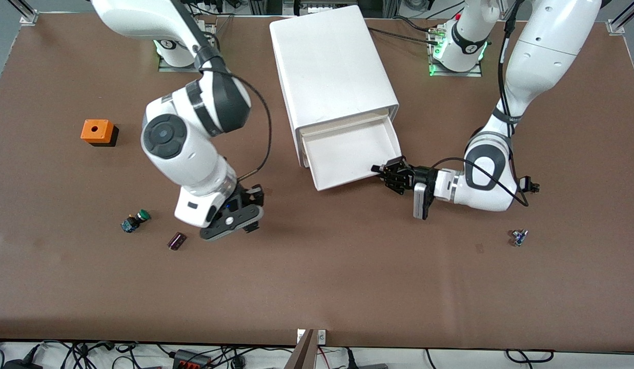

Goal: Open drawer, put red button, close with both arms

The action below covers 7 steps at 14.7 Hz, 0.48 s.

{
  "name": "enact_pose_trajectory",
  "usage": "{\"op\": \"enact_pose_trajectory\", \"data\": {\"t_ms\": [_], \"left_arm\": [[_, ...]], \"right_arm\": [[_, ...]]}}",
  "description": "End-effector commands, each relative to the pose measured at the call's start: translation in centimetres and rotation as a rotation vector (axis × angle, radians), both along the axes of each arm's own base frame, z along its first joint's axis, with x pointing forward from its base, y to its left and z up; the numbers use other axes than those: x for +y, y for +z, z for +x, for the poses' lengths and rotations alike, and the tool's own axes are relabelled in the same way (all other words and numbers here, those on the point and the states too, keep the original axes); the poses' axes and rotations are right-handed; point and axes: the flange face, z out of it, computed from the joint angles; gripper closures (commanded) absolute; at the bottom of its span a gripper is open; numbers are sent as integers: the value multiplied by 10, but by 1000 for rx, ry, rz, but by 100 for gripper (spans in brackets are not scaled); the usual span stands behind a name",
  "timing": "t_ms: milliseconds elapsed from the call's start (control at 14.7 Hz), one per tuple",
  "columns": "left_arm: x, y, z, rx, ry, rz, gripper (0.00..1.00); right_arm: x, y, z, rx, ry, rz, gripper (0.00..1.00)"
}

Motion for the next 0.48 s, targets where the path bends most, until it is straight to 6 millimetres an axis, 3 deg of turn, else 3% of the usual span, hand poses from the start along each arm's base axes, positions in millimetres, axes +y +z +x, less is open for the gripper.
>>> {"op": "enact_pose_trajectory", "data": {"t_ms": [0,68,273,409], "left_arm": [[-1,1,18,-58,-32,-2,66],[-3,0,16,-61,-42,-3,1],[3,18,23,-54,-48,-23,0],[27,39,33,19,-104,29,0]], "right_arm": [[50,9,-21,-40,79,13,100],[62,11,-28,-60,101,6,100],[91,7,-48,-57,142,8,100],[111,3,-62,-50,159,11,100]]}}
